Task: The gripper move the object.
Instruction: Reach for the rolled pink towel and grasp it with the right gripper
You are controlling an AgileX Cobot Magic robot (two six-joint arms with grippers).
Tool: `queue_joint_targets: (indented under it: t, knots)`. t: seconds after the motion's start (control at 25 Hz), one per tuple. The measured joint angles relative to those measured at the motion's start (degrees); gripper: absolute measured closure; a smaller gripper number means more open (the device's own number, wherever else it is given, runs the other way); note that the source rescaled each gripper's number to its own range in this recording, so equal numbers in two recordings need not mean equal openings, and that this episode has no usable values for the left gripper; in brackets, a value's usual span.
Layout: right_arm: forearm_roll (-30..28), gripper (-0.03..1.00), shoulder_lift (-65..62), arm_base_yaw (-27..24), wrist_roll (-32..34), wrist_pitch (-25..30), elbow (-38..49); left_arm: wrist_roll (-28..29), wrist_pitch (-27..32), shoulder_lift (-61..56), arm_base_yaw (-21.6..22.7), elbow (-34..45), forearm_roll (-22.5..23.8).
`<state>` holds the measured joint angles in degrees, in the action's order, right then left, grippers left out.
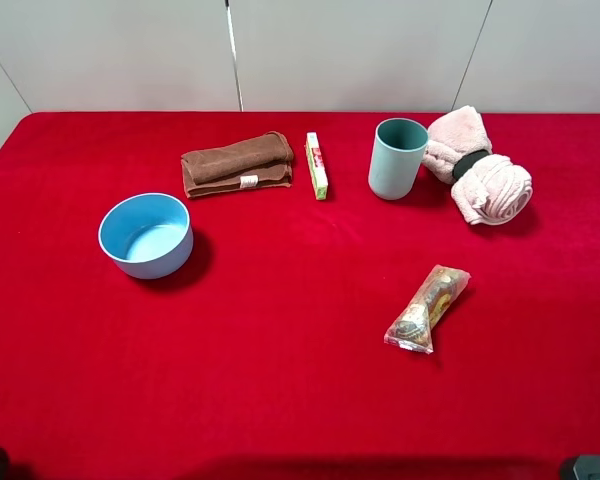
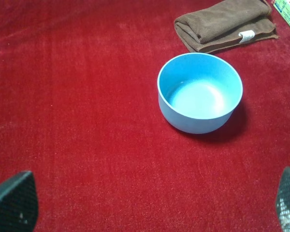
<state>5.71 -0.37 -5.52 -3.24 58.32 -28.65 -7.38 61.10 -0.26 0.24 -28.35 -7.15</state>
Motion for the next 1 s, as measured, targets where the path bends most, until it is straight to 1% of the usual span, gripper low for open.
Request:
queue_joint_targets:
  t: [1.0]
  knots:
    - [0.56, -0.03, 0.00, 0.00, 0.00, 0.02, 0.00, 0.00, 0.00, 0.00, 0.00, 0.00, 0.00]
